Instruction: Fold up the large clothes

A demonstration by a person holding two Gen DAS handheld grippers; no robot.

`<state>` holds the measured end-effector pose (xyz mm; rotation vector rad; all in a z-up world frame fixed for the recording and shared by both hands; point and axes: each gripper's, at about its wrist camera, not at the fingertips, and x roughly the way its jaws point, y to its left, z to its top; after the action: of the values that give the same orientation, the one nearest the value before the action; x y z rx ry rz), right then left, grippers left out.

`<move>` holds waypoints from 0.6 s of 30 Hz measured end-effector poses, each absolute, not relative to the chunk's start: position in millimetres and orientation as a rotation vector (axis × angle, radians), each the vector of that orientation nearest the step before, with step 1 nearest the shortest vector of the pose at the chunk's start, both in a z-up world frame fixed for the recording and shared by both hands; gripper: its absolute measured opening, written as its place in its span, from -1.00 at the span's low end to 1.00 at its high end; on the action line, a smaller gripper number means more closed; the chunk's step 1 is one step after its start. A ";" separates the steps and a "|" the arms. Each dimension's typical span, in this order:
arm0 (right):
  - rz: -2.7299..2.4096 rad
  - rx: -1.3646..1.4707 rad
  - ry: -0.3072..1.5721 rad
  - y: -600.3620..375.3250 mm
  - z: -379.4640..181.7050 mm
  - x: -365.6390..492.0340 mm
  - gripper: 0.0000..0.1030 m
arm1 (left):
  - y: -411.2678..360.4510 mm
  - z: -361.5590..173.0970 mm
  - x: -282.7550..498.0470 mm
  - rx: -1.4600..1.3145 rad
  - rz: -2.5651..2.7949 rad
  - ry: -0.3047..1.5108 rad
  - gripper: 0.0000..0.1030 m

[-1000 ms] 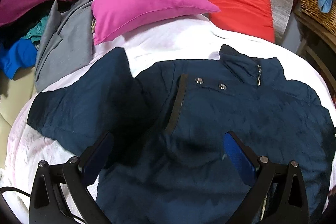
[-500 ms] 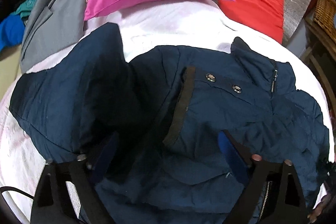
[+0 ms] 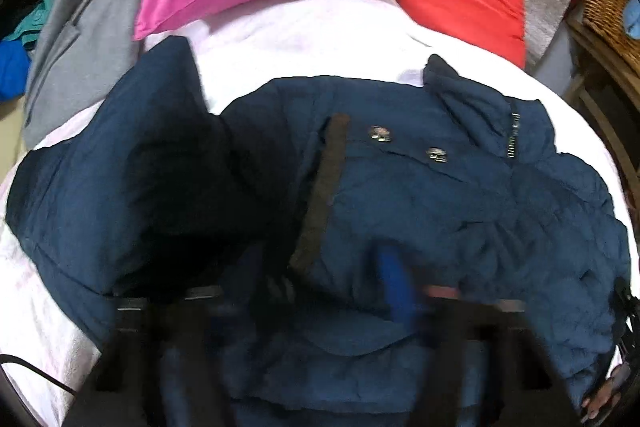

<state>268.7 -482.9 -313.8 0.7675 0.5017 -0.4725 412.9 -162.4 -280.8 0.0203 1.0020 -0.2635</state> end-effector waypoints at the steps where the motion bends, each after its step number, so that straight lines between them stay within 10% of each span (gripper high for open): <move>1: -0.471 0.769 0.499 -482.4 -314.3 269.3 0.07 | -162.8 -280.9 411.7 0.021 -0.260 0.996 -0.24; 7: -0.471 0.768 0.486 -479.9 -315.0 269.2 0.00 | -162.3 -277.1 405.7 0.028 -0.242 0.975 -0.48; 12: -0.472 0.760 0.510 -478.7 -313.7 270.6 -0.06 | -162.8 -286.3 409.5 0.022 -0.269 1.014 -0.13; 18: -0.483 0.711 0.587 -477.0 -309.1 282.1 -0.15 | -172.6 -274.8 392.8 0.135 -0.281 0.907 -0.75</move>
<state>282.1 -477.0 -309.1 0.7106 0.5874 -0.4833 392.8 -172.6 -274.8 0.1355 0.9074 -0.2806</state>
